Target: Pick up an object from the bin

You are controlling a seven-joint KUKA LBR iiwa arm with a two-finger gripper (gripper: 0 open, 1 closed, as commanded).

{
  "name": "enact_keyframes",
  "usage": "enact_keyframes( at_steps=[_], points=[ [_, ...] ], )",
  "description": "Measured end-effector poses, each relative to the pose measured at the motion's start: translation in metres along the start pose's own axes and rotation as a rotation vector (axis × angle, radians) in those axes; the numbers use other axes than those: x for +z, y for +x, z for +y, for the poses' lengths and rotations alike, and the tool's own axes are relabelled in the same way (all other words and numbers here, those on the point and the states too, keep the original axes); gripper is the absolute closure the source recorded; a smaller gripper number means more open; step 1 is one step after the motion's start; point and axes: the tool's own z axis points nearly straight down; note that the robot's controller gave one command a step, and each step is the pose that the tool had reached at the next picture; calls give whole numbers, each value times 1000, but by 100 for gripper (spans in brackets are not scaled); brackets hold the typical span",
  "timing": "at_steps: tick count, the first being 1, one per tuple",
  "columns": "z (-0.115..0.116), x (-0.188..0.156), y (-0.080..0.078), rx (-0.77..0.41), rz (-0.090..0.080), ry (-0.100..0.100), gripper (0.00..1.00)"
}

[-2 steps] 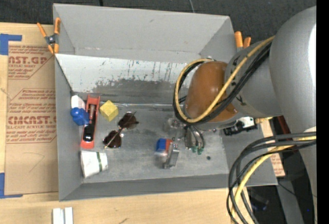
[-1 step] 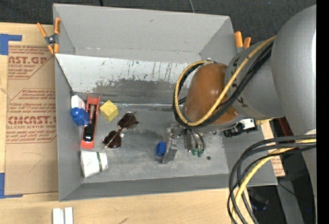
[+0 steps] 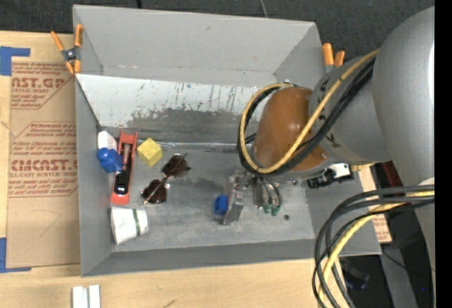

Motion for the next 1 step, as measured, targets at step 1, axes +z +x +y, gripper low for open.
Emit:
enact_keyframes(
  at_steps=[1],
  points=[
    [6,-43,5,2,9,1,100]
  ],
)
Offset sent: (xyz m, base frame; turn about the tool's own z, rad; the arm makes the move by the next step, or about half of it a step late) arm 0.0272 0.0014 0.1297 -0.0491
